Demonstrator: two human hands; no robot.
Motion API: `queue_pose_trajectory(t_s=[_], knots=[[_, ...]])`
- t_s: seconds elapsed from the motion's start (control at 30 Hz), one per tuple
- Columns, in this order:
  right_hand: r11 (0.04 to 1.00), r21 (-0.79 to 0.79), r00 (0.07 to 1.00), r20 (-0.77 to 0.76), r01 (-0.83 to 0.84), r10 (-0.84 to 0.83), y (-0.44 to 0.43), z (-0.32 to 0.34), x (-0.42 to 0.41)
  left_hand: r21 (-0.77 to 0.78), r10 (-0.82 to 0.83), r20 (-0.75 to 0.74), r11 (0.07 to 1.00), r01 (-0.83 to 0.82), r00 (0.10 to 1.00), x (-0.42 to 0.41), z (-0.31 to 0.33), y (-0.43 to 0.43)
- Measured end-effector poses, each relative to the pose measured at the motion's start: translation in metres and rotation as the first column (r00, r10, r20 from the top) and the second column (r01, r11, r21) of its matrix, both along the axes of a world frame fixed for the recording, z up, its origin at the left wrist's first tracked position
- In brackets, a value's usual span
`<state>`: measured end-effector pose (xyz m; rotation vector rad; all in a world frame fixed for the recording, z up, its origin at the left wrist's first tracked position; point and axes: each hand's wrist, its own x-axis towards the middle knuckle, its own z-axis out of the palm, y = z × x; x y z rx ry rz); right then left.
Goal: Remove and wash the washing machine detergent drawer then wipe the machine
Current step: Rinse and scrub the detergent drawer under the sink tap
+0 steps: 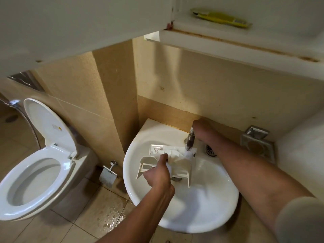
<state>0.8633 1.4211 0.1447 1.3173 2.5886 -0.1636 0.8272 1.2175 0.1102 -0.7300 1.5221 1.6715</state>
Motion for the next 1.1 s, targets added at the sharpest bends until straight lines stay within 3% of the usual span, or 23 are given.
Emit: queue_pose_trajectory(t_s=[0.3,0.73,0.83,1.1], knots=[[1.000,-0.001,1.000,0.000,0.014,-0.014,0.000,-0.001,0.000,0.027,-0.150,-0.017,0.988,0.151,0.989,0.026,-0.006,-0.001],[1.000,-0.001,1.000,0.012,-0.005,0.005,0.003,-0.005,0.000,-0.016,-0.338,-0.175,0.940,0.340,0.925,0.036,-0.011,-0.005],[1.000,0.008,1.000,0.011,-0.014,0.014,0.005,-0.005,0.001,-0.038,-0.430,-0.245,0.900,0.435,0.869,0.035,-0.013,-0.009],[1.000,0.020,1.000,-0.012,-0.006,0.006,0.003,-0.004,0.002,-0.226,-0.651,-0.443,0.746,0.626,0.616,0.026,-0.010,-0.018]])
